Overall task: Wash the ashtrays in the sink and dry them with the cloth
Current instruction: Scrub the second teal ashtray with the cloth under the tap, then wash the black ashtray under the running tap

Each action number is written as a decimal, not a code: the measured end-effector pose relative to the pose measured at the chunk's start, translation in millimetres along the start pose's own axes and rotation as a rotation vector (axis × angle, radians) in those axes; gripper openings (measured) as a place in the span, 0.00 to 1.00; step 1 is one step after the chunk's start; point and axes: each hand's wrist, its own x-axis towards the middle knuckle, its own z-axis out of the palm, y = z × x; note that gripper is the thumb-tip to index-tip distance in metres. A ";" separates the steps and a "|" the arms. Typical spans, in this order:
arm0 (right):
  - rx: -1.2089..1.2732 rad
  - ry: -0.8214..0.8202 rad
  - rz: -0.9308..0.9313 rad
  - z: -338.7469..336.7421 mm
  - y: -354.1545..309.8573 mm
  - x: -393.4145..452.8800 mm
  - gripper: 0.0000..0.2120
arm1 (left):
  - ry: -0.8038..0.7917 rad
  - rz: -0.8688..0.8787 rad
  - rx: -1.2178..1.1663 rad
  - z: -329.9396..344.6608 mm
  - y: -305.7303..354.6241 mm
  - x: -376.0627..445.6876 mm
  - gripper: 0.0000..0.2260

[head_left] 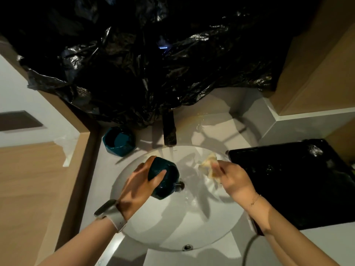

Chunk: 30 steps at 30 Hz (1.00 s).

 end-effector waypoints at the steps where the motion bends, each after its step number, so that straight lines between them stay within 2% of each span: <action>1: 0.012 0.036 0.003 -6.6 2.1 -3.1 0.35 | -0.027 -0.096 -0.162 4.7 6.6 -1.7 0.14; 2: -0.020 0.054 -0.001 -14.9 3.2 -5.9 0.34 | -0.057 -0.197 -0.336 8.6 13.7 -1.0 0.14; 4: -0.262 0.064 -0.023 -35.1 4.3 -8.4 0.25 | -0.116 -0.361 -0.654 18.9 31.9 -0.5 0.20; 6: -0.398 0.122 -0.052 -56.3 4.6 -8.1 0.20 | -0.158 -0.489 -0.878 30.4 57.3 1.6 0.17; 8: -0.324 0.172 -0.070 -74.1 10.2 -5.6 0.20 | -0.159 -0.513 -1.025 39.8 84.2 9.6 0.17; 10: -0.097 0.155 -0.031 -84.4 18.1 0.7 0.15 | -0.141 -0.557 -1.119 49.0 110.7 24.3 0.16; 12: 0.227 0.134 0.070 -88.7 23.8 7.6 0.11 | -0.081 -0.661 -1.143 61.0 127.3 45.9 0.16; 14: 0.501 0.146 0.166 -90.0 27.0 11.5 0.10 | -0.033 -0.647 -1.114 77.4 137.6 69.3 0.20; 17: 0.720 0.146 0.291 -86.6 36.2 20.6 0.13 | 0.060 -0.627 -1.104 97.9 146.1 104.6 0.20; 20: 0.772 0.097 0.340 -82.3 42.6 30.1 0.14 | 0.176 -0.658 -1.045 110.2 148.5 137.0 0.22; 25: 0.700 0.053 0.372 -77.4 46.0 41.2 0.12 | 0.242 -0.676 -0.916 117.5 140.8 166.0 0.27; 30: 0.822 -0.044 0.535 -80.9 43.4 43.7 0.08 | 0.323 -0.694 -0.849 115.5 134.2 174.4 0.22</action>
